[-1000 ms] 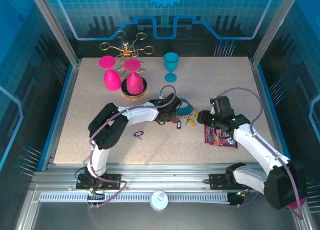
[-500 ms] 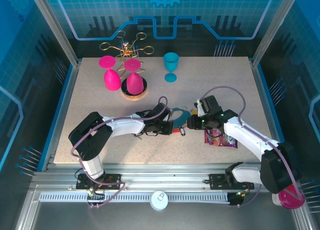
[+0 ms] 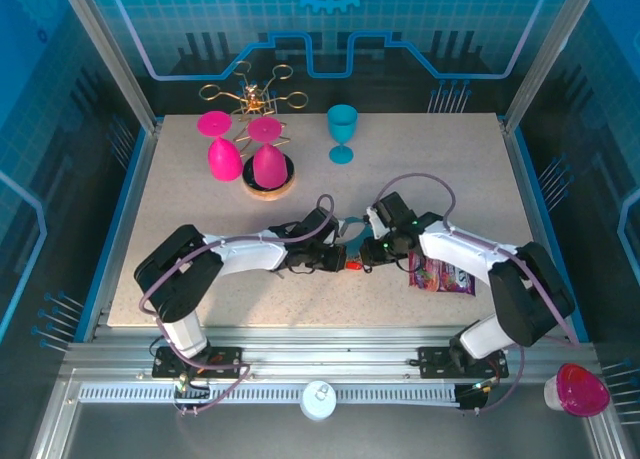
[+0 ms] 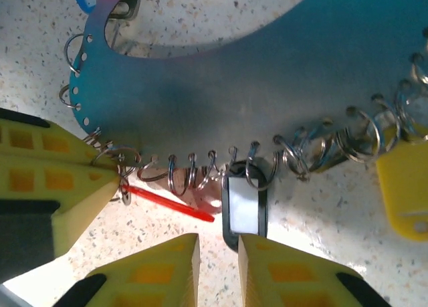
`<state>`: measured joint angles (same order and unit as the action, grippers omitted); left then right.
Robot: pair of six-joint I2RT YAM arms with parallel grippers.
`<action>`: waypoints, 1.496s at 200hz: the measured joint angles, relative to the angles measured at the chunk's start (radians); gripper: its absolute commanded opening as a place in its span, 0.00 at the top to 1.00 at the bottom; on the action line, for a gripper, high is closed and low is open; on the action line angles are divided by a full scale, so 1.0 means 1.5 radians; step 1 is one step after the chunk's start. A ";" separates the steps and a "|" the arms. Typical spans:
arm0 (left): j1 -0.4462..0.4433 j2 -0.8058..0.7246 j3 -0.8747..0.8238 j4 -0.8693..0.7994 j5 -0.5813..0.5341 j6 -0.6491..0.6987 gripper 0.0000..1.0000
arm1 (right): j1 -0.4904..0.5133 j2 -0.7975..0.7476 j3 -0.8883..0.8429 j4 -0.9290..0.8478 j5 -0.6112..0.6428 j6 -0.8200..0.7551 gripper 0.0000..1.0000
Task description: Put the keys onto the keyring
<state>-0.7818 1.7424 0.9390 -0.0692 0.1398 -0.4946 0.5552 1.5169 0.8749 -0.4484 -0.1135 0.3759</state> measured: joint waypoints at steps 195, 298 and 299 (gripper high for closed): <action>0.000 -0.002 -0.005 0.004 -0.002 0.000 1.00 | 0.050 0.113 0.057 -0.026 0.142 -0.057 0.81; 0.000 -0.004 -0.005 0.005 -0.003 0.001 1.00 | 0.054 0.119 0.063 -0.024 0.176 -0.075 1.00; 0.000 -0.004 -0.005 0.005 -0.003 0.001 1.00 | 0.054 0.119 0.063 -0.024 0.176 -0.075 1.00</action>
<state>-0.7818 1.7359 0.9318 -0.0624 0.1356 -0.4938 0.6365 1.6951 0.9695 -0.4850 0.1501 0.2638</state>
